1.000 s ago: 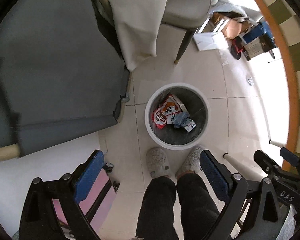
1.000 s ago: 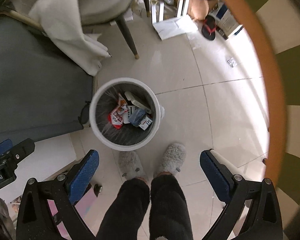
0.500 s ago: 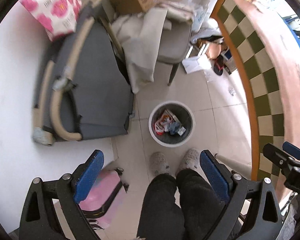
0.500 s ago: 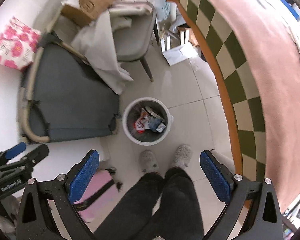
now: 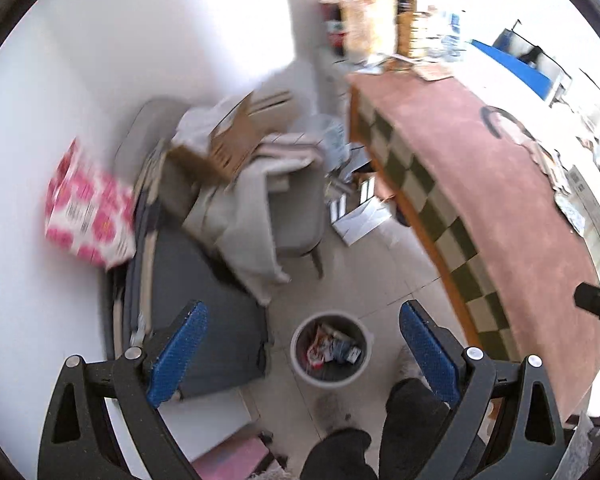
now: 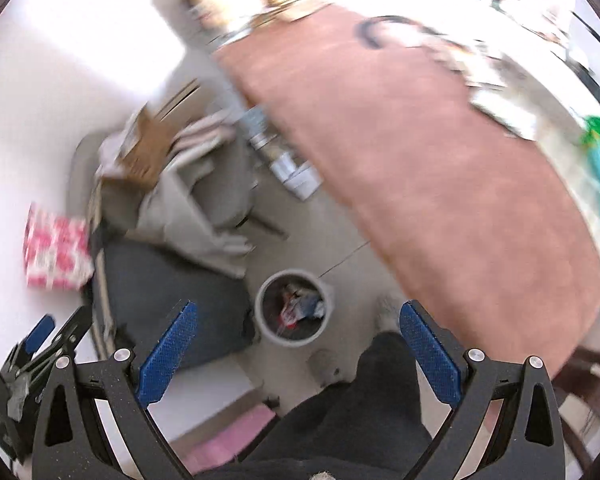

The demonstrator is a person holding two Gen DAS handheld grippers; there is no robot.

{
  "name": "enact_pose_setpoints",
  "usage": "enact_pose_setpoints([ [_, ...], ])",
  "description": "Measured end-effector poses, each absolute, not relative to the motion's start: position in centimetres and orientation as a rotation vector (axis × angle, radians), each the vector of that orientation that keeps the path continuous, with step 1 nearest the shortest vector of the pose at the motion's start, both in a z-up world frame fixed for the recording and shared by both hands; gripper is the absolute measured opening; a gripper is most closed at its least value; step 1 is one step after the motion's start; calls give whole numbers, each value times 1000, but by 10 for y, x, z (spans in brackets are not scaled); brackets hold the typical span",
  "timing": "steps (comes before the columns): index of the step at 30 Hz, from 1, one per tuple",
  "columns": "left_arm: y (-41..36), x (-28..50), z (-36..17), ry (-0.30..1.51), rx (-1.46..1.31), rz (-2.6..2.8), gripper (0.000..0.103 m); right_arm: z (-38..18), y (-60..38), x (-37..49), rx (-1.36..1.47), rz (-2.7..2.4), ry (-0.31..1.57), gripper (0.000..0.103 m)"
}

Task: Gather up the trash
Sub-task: 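Grasp the white medicine box with the left tool while the right tool grasps the Doctor toothpaste box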

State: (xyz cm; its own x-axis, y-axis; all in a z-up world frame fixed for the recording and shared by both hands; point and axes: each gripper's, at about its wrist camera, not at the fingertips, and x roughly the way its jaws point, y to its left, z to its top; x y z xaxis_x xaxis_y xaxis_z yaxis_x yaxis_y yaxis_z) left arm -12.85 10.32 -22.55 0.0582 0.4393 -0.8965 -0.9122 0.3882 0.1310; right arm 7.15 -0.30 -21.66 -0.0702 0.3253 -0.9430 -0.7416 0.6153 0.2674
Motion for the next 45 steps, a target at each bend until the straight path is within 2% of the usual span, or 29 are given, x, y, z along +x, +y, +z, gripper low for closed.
enact_pose_setpoints([
  [6,130,-24,-224,1117,-504,1017,98,-222,-22,183,-316,763,1398,102],
  [13,152,154,-239,1220,-411,908,98,-243,-12,349,-442,611,1367,102],
  [19,160,292,-278,1340,-330,805,98,-308,17,483,-648,501,1367,102],
  [25,173,376,-318,1423,-350,749,98,-370,51,547,-841,498,1348,102],
  [26,174,384,-324,1433,-364,739,98,-376,55,552,-858,520,1347,97],
  [27,176,393,-330,1441,-381,729,98,-380,59,556,-853,545,1352,74],
  [28,178,401,-335,1450,-400,718,98,-383,60,561,-823,559,1372,67],
  [29,181,409,-342,1457,-427,703,98,-384,59,568,-765,556,1411,66],
  [30,182,419,-347,1462,-456,688,98,-384,58,573,-717,544,1429,60],
  [32,187,434,-357,1472,-506,667,98,-382,48,593,-504,526,1522,51],
  [36,195,465,-379,1488,-629,622,98,-383,23,626,-203,437,1626,49],
  [38,195,482,-391,1506,-691,589,98,-385,15,638,-137,409,1642,52],
  [39,195,489,-397,1515,-710,581,97,-386,13,642,-133,405,1651,56],
  [44,187,511,-407,1534,-691,601,95,-388,9,647,-193,422,1618,58],
  [45,184,511,-406,1528,-676,604,91,-384,9,630,-203,426,1609,58],
])
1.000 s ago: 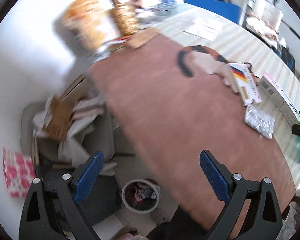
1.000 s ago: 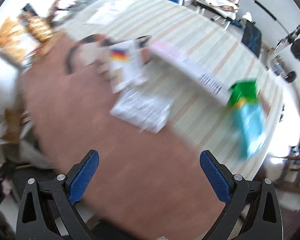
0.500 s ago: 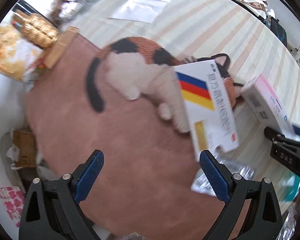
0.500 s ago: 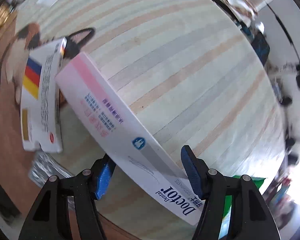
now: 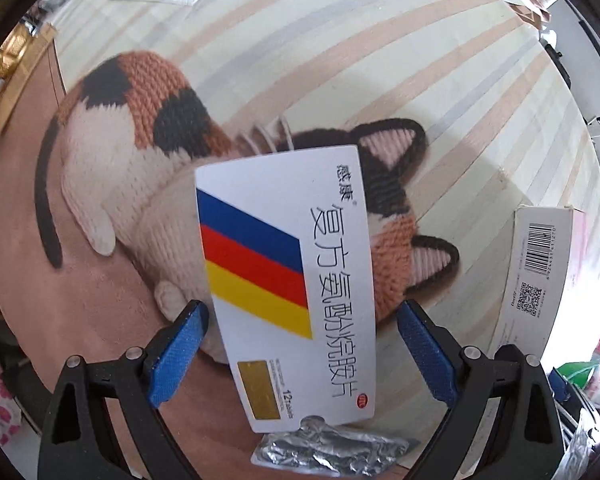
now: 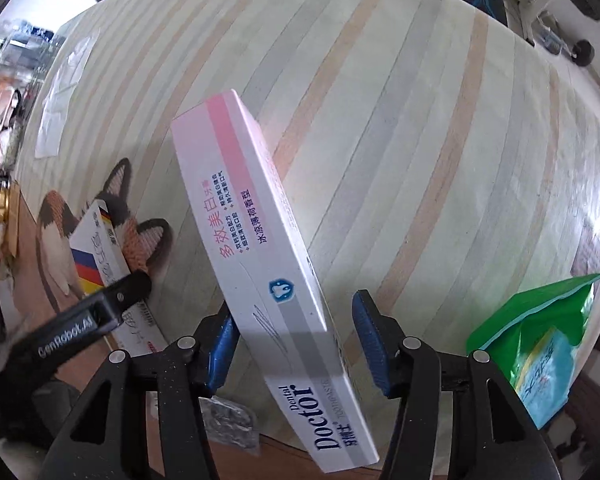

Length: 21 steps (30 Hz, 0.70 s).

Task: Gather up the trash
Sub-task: 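Grasp the white medicine box with the left tool while the right tool grasps the Doctor toothpaste box, then carry both boxes over the bin and open both tools to drop them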

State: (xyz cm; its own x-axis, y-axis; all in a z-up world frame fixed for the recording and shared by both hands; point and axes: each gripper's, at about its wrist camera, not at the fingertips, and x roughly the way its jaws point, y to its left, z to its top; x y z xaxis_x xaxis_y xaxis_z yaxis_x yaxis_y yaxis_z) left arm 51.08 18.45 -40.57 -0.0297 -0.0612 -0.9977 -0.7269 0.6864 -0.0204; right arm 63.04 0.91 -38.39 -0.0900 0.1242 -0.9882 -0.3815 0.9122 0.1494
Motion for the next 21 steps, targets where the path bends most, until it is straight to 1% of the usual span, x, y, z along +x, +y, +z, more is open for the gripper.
enact_pose_setpoints([
  [1,182,510,-404,1522,-657,606,88,-385,10,629,-223,429,1602,58],
  [3,175,505,-398,1504,-617,593,76,-388,11,629,-245,428,1596,57],
  [4,173,503,-395,1505,-598,580,73,-390,11,629,-251,430,1597,57],
  [5,171,500,-393,1503,-586,573,71,-390,11,628,-252,428,1583,55],
  [6,171,497,-393,1511,-579,569,71,-389,10,627,-260,424,1575,52],
  [8,170,490,-390,1516,-570,571,71,-387,9,627,-248,429,1555,42],
  [13,164,470,-362,1465,-519,592,71,-372,2,617,-199,427,1527,42],
  [17,157,444,-324,1388,-487,607,71,-347,-10,602,-167,448,1485,42],
  [21,151,403,-285,1305,-471,624,71,-317,-8,565,-154,489,1449,42],
])
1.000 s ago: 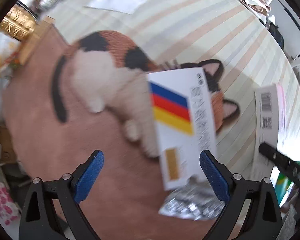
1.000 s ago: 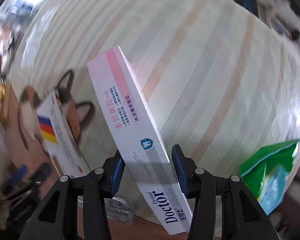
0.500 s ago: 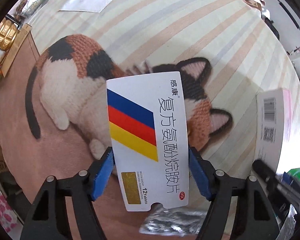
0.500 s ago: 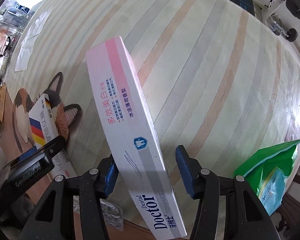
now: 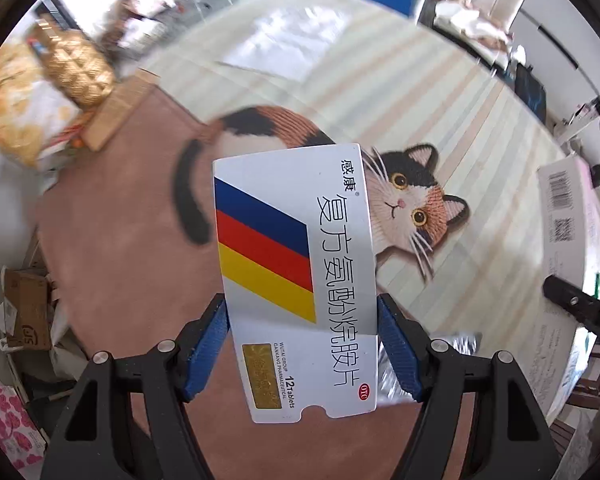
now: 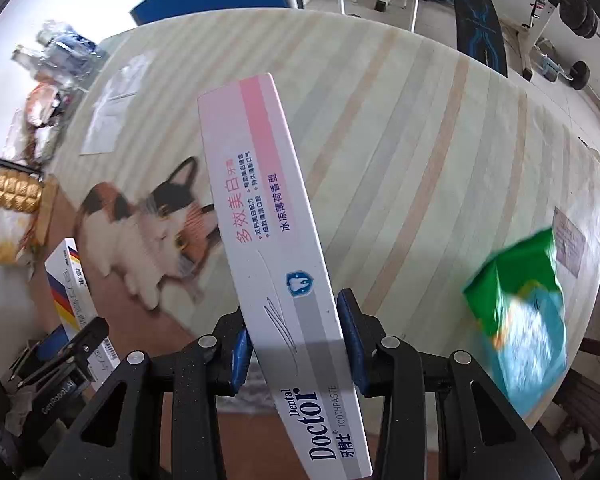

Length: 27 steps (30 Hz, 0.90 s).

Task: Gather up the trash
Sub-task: 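Carry both boxes over the bin and open both tools to drop them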

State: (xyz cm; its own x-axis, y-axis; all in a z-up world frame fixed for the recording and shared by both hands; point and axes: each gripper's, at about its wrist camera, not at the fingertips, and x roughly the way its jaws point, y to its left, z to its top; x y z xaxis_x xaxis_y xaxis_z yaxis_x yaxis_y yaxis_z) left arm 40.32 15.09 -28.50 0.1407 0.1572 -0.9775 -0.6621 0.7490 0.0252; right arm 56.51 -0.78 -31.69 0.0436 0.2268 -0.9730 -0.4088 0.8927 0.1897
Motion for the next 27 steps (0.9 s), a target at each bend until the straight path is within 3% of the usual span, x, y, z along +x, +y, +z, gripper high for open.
enact_pose_setpoints([
  [4,158,330,-242,1216,-465,640,71,-286,-6,508,-157,563,1427,42],
  [16,154,78,-218,1080,-586,725,71,-254,6,271,-254,777,1424,41],
  [22,143,-46,-263,1114,-741,785,71,-291,12,128,-397,873,1499,41],
  [27,144,-134,-354,1218,-1005,795,71,-366,15,46,-508,881,1647,41],
])
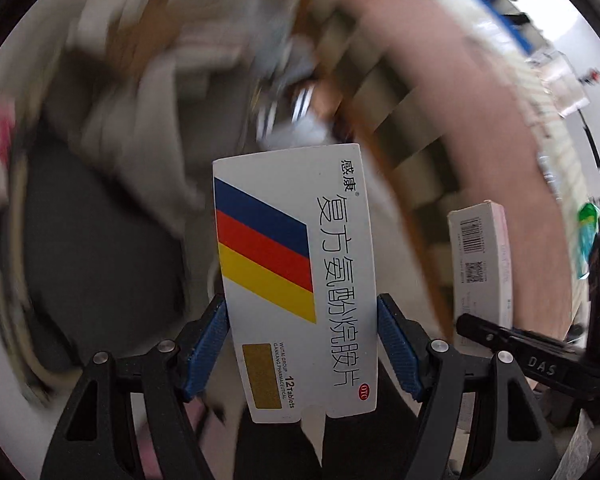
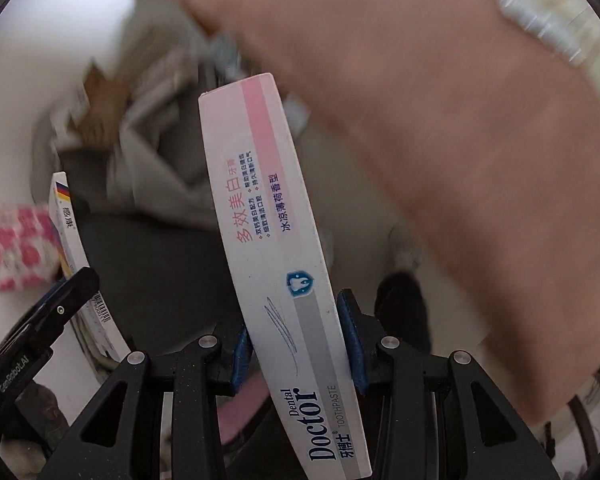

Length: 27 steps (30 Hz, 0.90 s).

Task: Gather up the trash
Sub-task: 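Carry both boxes over the bin and open both tools to drop them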

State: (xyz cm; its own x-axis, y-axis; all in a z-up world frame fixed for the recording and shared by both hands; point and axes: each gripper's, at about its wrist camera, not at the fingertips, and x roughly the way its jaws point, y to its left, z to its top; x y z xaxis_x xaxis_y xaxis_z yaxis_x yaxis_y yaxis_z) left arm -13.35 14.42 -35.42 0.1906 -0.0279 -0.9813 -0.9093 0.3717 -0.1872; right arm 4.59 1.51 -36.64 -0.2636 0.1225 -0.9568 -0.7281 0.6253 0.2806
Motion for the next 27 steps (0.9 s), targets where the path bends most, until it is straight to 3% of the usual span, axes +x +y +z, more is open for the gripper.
enact_pose_setpoints([
  [11,163,-214,-598,1277,-1431,772,72,-607,43,-54,-660,807,1955,42],
  [13,164,-220,-632,1287,-1443,796,80,-650,51,-64,-663,804,1993,42],
  [15,165,-226,-663,1285,-1452,826,95,-690,58,-74,-701,820,2023,42],
  [17,164,-231,-688,1298,-1459,852,97,-725,66,-79,-711,822,2038,43],
  [19,164,-235,-703,1309,-1448,886,97,-753,68,-81,-716,811,2041,60],
  [21,164,-238,-709,1311,-1417,935,97,-768,68,-81,-726,811,2024,92],
  [23,159,-246,-711,1335,-1356,991,97,-773,75,-78,-733,833,1979,99],
  [27,153,-251,-712,1372,-1292,1026,97,-770,84,-65,-837,835,1840,101],
])
